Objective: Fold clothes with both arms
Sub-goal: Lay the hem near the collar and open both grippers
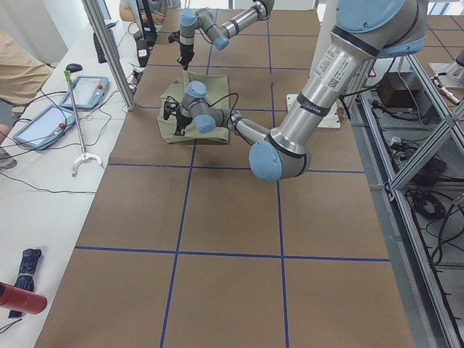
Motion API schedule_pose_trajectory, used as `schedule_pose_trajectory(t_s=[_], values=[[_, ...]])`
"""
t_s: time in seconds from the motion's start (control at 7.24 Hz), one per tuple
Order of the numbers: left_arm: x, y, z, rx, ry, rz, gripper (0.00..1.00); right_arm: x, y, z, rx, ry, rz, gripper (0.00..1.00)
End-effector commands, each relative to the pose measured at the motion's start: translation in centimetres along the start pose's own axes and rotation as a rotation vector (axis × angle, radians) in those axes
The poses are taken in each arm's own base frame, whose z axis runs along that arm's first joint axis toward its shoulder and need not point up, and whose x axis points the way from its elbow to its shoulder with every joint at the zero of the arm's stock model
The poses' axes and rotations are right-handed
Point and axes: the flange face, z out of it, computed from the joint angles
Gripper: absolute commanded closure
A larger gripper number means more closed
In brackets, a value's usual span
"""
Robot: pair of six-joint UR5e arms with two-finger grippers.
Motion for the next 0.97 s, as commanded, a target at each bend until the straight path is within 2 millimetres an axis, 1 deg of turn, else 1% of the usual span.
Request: schedule_pose_trajectory(t_s=[0.0, 0.14, 0.28, 0.41, 0.55, 0.69, 0.83], values=[[-0.4, -0.4, 0.2, 0.009, -0.012, -0.001, 1.0, -0.2, -0.3, 0.5, 0.008, -0.009, -0.002, 1.0], [-0.8, -0.9, 0.2, 0.014, -0.016, -0.006, 1.0, -0.4, -0.4, 0.8, 0.008, -0.006, -0.001, 1.0], [-1.1, -1.0, 0.3, 0.013, -0.022, -0.006, 1.0, -1.0, -0.4, 0.5, 0.01, -0.01, -0.001, 1.0], [-1.1, -1.0, 0.4, 0.012, -0.024, -0.008, 1.0, -1.0, -0.6, 0.6, 0.023, -0.007, -0.001, 1.0], [-1.4, -0.9, 0.5, 0.01, -0.027, -0.009, 1.0, -1.7, -0.5, 0.5, 0.023, -0.008, -0.002, 1.0], [-1.3, -0.9, 0.4, 0.011, -0.025, -0.01, 1.0, -1.8, -0.6, 0.8, 0.022, -0.001, 0.0, 1.0], [-1.3, -0.9, 0.5, 0.01, -0.026, -0.013, 0.96, -1.7, -0.7, 1.0, 0.023, 0.003, 0.0, 1.0]])
